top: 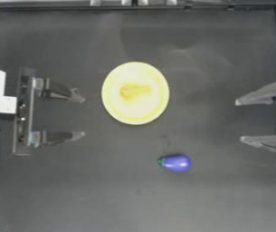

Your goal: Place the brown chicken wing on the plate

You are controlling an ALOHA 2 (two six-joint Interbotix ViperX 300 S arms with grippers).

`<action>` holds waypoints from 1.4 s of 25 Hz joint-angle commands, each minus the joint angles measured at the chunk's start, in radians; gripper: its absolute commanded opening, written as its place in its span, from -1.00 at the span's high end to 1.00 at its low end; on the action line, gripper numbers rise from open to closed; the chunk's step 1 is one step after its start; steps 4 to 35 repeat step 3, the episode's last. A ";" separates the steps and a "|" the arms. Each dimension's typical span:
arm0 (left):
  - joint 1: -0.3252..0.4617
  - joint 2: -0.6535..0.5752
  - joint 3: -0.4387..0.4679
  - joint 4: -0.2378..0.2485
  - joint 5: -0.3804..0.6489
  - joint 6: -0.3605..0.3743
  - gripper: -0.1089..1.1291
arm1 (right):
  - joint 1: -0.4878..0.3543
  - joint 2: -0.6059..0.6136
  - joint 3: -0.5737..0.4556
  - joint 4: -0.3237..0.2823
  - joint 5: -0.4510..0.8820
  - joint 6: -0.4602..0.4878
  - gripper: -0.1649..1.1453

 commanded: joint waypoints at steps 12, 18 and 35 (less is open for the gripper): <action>-0.014 -0.064 0.031 -0.002 -0.041 0.000 -0.77 | 0.000 0.003 -0.023 0.002 -0.003 0.003 -0.76; -0.014 -0.064 0.031 -0.002 -0.041 0.000 -0.77 | 0.000 0.003 -0.023 0.002 -0.003 0.003 -0.76; -0.014 -0.064 0.031 -0.002 -0.041 0.000 -0.77 | 0.000 0.003 -0.023 0.002 -0.003 0.003 -0.76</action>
